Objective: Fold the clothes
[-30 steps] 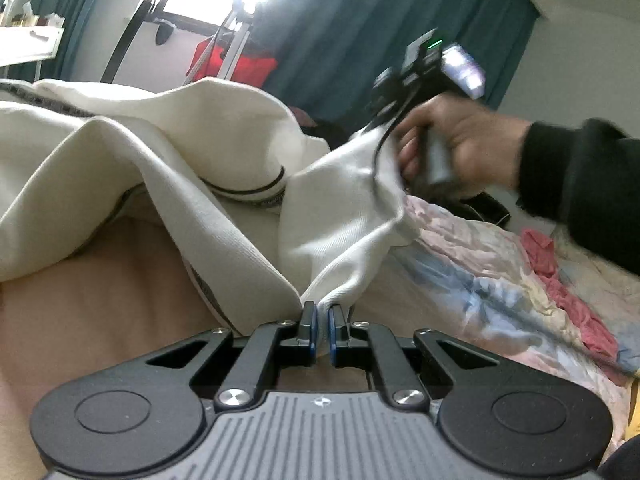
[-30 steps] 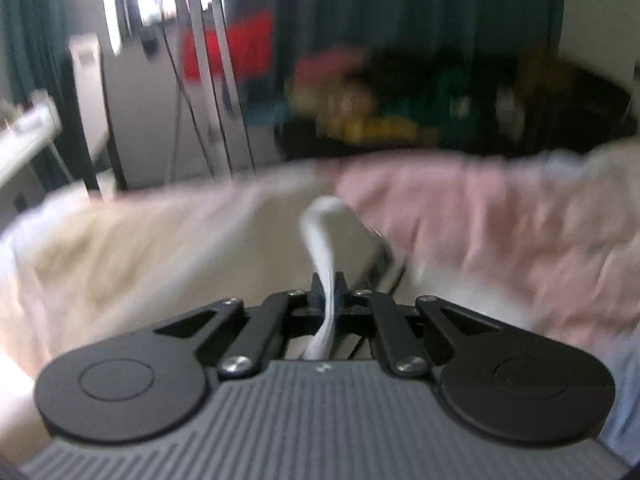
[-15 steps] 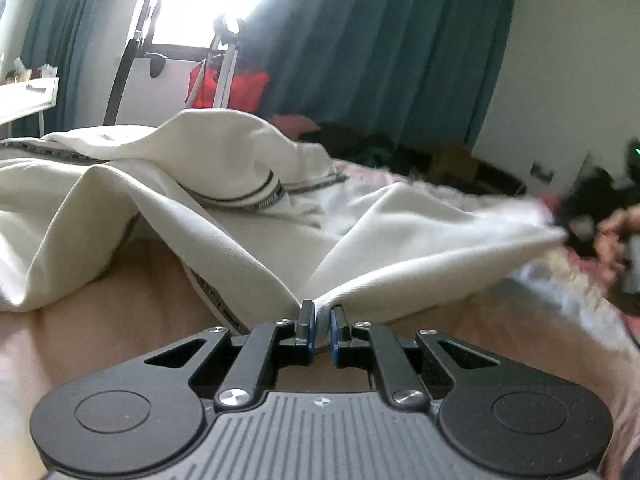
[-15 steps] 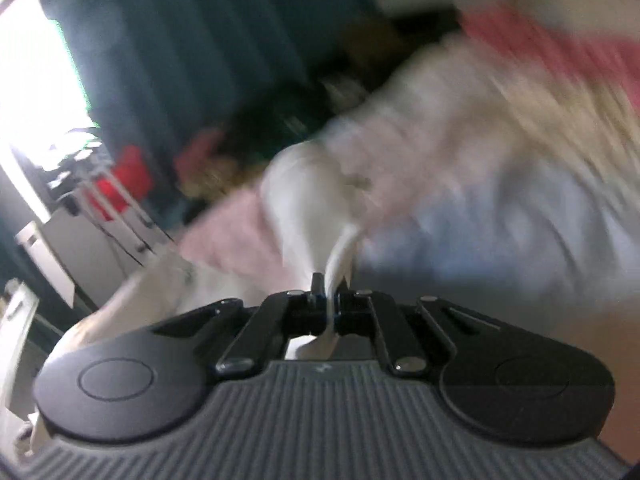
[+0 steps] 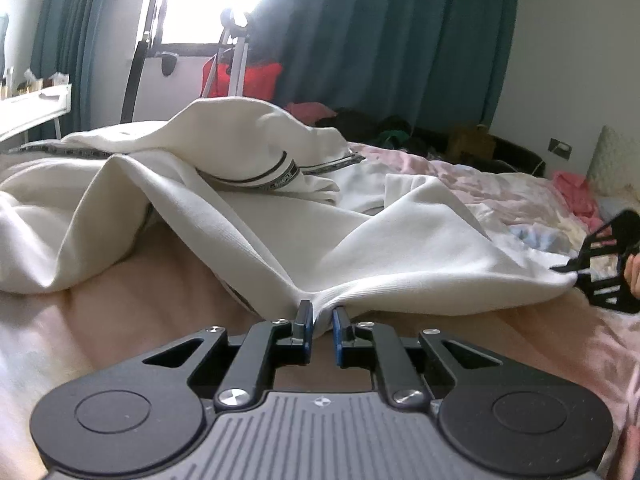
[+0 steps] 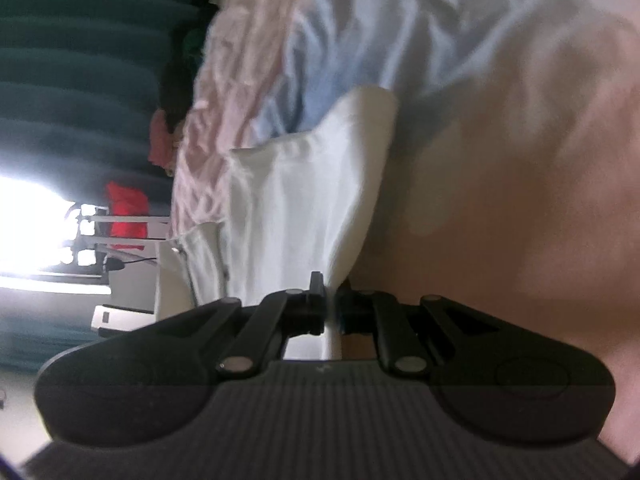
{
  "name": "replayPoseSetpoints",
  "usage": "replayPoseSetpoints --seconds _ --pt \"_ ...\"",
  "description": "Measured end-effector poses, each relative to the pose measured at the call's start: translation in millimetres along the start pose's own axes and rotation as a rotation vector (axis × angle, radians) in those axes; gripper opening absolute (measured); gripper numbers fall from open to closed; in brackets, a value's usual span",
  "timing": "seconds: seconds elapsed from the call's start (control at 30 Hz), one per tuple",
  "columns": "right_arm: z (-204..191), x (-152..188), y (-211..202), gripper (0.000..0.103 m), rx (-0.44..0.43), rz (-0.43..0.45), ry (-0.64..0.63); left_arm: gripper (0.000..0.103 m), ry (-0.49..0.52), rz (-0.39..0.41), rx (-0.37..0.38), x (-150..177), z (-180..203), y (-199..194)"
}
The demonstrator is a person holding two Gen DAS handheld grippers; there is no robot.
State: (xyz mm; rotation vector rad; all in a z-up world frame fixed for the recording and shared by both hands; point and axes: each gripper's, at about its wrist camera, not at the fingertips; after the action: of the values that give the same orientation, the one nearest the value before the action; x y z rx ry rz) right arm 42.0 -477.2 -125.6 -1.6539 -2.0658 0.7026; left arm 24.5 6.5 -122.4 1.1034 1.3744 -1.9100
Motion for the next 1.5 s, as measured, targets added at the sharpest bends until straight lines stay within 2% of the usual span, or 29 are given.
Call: replayPoseSetpoints --seconds 0.2,0.27,0.3,0.33,0.5,0.57,0.67,0.7,0.73,0.77,0.8,0.83,0.87,0.9,0.93,0.97,1.03,1.13,1.23,1.43,1.5 --pt "15.3 -9.6 10.0 0.012 -0.08 -0.043 0.132 0.013 -0.026 -0.007 0.003 -1.1 -2.8 2.3" --pt "13.5 -10.2 10.4 0.032 -0.104 -0.052 0.131 0.013 -0.034 -0.009 0.004 -1.4 -3.7 3.0" --pt "13.4 -10.3 10.2 0.05 -0.112 -0.05 0.134 0.013 -0.038 -0.01 0.005 -1.6 -4.1 3.4" --pt "13.5 -10.3 10.0 0.057 -0.119 -0.047 0.139 0.013 -0.043 -0.011 0.005 -1.8 -4.6 3.8" --pt "7.6 -14.5 14.1 0.057 -0.132 -0.035 0.106 0.013 -0.064 -0.016 0.009 -2.6 -6.9 5.7" --pt "5.1 -17.8 16.3 0.056 -0.127 -0.02 0.083 0.013 -0.071 -0.015 0.013 -2.4 -7.8 6.2" --pt "5.2 -25.9 21.4 0.047 -0.12 0.019 0.07 0.013 -0.083 -0.013 0.019 -2.0 -9.1 7.0" --pt "5.9 -28.7 23.1 0.039 -0.111 0.031 0.071 0.013 -0.086 -0.013 0.021 -2.0 -9.6 7.0" --pt "6.5 -31.5 24.9 0.024 -0.1 0.036 0.067 0.013 -0.089 -0.011 0.024 -2.2 -10.1 6.6" --pt "5.2 -33.1 23.5 0.016 -0.101 0.044 0.051 0.014 -0.095 -0.01 0.027 -2.5 -10.7 6.4" --pt "3.4 -34.4 21.3 0.007 -0.104 0.053 0.032 0.018 -0.105 -0.009 0.034 -2.9 -11.4 6.1" --pt "1.7 -35.7 19.2 0.006 -0.107 0.061 0.013 0.021 -0.117 -0.009 0.045 -3.7 -12.2 5.3" --pt "0.2 -36.9 16.9 0.006 -0.113 0.075 0.005 0.033 -0.126 -0.009 0.054 -4.7 -12.9 3.8" --pt "-1.3 -38.1 14.6 0.006 -0.119 0.09 -0.001 0.051 -0.127 -0.011 0.057 -6.2 -13.1 0.5" --pt "-2.7 -39.3 12.3 0.005 -0.125 0.105 -0.007 0.058 -0.129 -0.013 0.059 -7.8 -13.3 -2.8" --pt "-4.2 -40.5 10.0 0.005 -0.131 0.12 -0.013 0.063 -0.131 -0.014 0.062 -9.3 -13.4 -6.1" --pt "-7.1 -42.9 5.4 0.005 -0.144 0.15 -0.025 0.065 -0.134 -0.018 0.067 -12.5 -13.8 -12.7" --pt "-11.4 -46.5 -1.5 0.005 -0.162 0.195 -0.043 0.077 -0.175 -0.022 0.072 -16.8 -24.4 -28.7" --pt "-15.0 -50.8 -6.8 0.005 -0.174 0.235 -0.058 0.08 -0.308 -0.055 0.041 -22.5 -55.5 -45.4" --pt "-12.5 -56.7 -17.9 0.005 -0.178 0.312 -0.085 0.081 -0.8 -0.13 -0.119 -17.3 -170.9 -61.2" --pt "-11.4 -60.6 -26.9 0.005 -0.201 0.361 -0.098 0.078 -0.953 -0.112 -0.176 -8.3 -206.0 -63.6"
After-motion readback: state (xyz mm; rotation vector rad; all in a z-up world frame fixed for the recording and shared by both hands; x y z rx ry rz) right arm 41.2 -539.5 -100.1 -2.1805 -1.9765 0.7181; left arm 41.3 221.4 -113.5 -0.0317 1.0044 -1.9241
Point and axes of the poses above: each gripper's, at about its wrist camera, not at the fingertips, and y roughly the way its jaws point, z to its right, x to its underside
